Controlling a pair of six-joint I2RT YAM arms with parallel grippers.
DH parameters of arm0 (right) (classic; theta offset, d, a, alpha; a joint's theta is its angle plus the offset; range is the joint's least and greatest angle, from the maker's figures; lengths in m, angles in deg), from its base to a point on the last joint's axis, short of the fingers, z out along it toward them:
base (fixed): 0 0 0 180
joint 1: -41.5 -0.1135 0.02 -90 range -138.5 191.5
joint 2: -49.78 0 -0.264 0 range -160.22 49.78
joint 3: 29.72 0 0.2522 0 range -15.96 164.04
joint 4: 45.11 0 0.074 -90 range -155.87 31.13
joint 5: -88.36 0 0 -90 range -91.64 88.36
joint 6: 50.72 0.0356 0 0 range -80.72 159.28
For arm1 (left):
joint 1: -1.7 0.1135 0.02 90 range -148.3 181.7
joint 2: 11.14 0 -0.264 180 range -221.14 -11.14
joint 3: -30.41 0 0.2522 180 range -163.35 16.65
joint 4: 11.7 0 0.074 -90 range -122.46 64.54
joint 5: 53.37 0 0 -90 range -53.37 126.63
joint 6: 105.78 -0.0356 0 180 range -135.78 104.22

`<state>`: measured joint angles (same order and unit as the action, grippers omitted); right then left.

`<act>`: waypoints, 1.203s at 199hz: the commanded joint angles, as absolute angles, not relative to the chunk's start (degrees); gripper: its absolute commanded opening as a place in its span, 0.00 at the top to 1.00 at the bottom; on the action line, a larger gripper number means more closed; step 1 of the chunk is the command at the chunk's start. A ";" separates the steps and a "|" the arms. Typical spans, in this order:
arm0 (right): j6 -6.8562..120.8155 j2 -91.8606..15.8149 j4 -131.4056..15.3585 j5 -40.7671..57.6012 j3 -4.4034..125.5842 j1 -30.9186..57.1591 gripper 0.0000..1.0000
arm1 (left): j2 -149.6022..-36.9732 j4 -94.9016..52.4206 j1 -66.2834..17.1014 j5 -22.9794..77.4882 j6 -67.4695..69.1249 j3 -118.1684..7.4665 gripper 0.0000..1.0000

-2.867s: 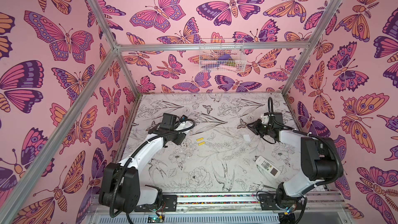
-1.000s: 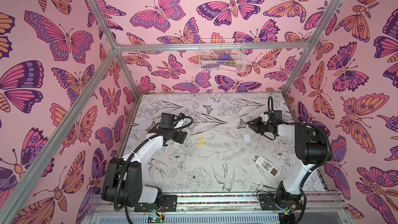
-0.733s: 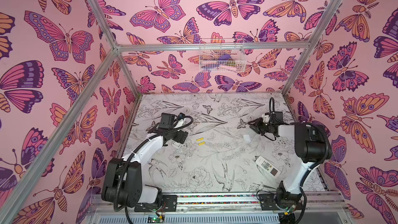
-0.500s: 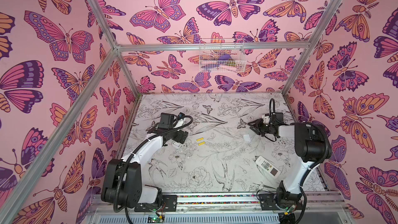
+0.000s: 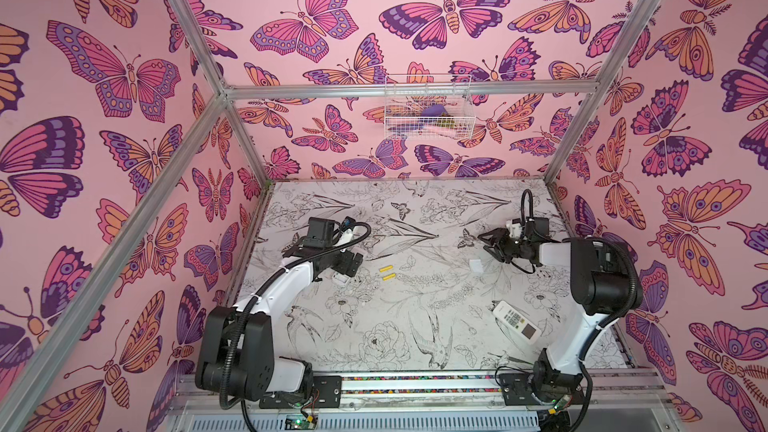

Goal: Unload the batteries from the remote control

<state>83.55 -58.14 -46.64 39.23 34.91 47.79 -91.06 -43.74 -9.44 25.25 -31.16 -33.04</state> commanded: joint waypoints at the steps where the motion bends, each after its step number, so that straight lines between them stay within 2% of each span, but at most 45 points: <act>1: 81.67 -57.10 -56.11 33.04 33.77 48.24 0.40 | -90.68 -44.48 -8.94 24.42 -31.51 -33.36 0.04; 71: 76.64 -53.60 -69.48 27.13 36.86 48.19 0.36 | -90.10 -45.26 -8.81 23.41 -30.90 -34.09 0.02; 128: 67.29 -50.89 -84.80 19.33 41.85 48.02 0.36 | -90.30 -45.67 -8.79 23.41 -31.45 -34.23 0.01; 167: 59.14 -50.84 -97.03 8.80 47.52 45.30 0.35 | -90.34 -45.45 -8.69 22.56 -30.98 -34.14 0.01; 218: 51.74 -55.50 -109.36 -7.16 56.80 37.08 0.34 | -90.16 -45.64 -8.68 22.65 -31.11 -34.15 0.00; 240: 50.87 -56.26 -110.53 -9.35 58.09 36.01 0.34 | -90.31 -44.74 -8.67 23.42 -31.77 -33.30 0.00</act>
<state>54.92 -54.51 -103.17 -2.24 56.44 36.92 -91.06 -44.60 -9.11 23.78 -31.31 -33.46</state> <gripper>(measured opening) 0.657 0.999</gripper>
